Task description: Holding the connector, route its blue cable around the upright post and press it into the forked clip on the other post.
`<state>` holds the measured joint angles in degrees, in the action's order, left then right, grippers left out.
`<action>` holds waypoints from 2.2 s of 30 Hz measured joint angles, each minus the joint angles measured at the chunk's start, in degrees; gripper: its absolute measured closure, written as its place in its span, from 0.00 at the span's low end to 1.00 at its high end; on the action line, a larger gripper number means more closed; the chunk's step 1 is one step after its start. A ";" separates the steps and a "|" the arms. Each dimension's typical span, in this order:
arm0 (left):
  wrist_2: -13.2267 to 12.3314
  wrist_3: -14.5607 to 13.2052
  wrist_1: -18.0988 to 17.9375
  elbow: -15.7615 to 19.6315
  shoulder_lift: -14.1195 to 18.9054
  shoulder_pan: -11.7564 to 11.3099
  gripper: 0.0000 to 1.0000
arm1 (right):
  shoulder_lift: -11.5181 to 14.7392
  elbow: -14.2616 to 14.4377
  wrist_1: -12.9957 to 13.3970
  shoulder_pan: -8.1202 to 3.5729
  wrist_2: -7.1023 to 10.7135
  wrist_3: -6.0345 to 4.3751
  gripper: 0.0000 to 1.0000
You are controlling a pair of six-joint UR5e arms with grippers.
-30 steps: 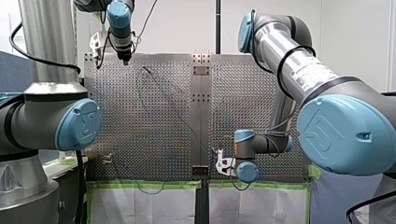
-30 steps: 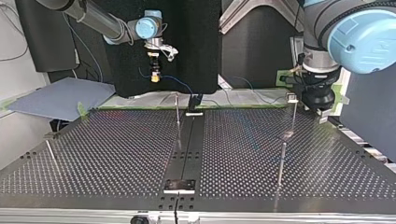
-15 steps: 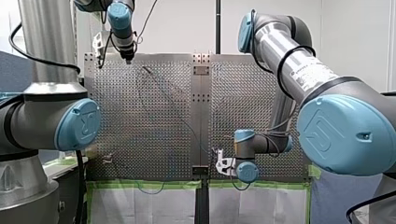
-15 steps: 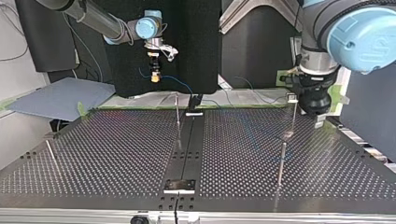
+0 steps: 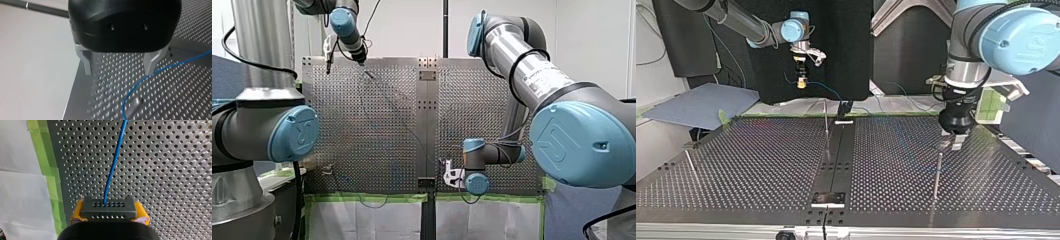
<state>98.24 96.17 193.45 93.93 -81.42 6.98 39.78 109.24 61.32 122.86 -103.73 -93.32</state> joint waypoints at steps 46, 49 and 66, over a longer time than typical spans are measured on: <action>19.50 -18.74 -23.85 -1.22 -16.45 14.28 0.00 | 0.00 -1.24 -3.24 -0.09 0.02 0.29 1.00; 21.08 -19.98 -25.43 -1.22 -16.64 14.41 0.00 | 0.00 -1.22 -3.32 -0.07 0.01 0.35 1.00; 25.35 -21.83 -30.13 -1.05 -20.20 14.55 0.00 | 0.00 -1.18 -3.65 -0.05 0.02 0.41 1.00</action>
<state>123.60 74.34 163.32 92.88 -101.63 21.53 39.78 108.06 57.67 122.81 -103.72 -92.92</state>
